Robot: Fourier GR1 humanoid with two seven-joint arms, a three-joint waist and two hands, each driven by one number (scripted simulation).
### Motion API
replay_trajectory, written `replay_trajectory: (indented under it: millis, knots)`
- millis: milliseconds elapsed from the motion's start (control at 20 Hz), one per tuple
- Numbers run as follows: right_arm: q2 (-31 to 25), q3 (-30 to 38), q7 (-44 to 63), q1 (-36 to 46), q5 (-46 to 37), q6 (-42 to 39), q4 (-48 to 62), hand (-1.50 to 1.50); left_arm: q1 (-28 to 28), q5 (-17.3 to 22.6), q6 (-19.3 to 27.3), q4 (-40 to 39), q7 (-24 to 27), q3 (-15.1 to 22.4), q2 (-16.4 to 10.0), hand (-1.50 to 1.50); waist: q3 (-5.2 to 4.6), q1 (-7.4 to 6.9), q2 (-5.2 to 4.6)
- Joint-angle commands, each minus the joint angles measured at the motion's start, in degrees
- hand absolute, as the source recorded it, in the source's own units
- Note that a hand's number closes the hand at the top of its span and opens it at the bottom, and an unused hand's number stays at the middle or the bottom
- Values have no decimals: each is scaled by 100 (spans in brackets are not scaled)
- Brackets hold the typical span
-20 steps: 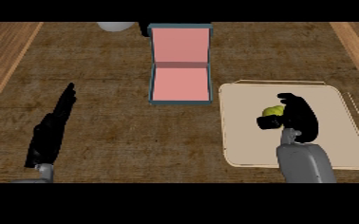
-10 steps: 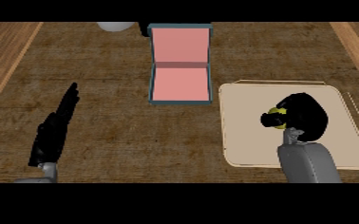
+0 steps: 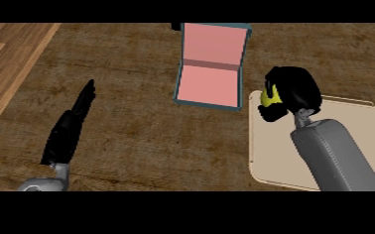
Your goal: Pick the pear from the tray and place it in the cardboard box
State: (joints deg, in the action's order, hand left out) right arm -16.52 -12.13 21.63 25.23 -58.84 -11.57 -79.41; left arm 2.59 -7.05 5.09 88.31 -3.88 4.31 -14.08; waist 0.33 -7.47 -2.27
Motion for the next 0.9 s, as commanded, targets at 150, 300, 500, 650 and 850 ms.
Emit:
replay_trajectory:
  millis: [150, 300, 500, 650, 850]
  knots:
    - [-1213, 71, -3108, 817, 775, -136, 589, 150, 135, -29, 0, -46, -31, -38, -41, 0, 14, 47, -41]
    - [-1388, 416, -4146, 1272, 1325, -246, 1130, 150, 203, -24, 11, 15, -132, 37, 54, 0, 15, 29, -44]
    - [-1307, 1048, -5538, 1623, 2552, -696, 1523, 150, 136, -22, 89, -33, -141, -63, 49, 0, 9, 167, 26]
    - [-1343, 1301, -6271, 2128, 3102, -1306, 2090, 150, 262, -54, 57, -79, -250, 11, 85, 0, -3, 169, 20]
    - [-1433, 1428, -6991, 2843, 3358, -1903, 3061, 150, 159, -127, 120, -175, -130, 24, 126, 0, -22, 239, 58]
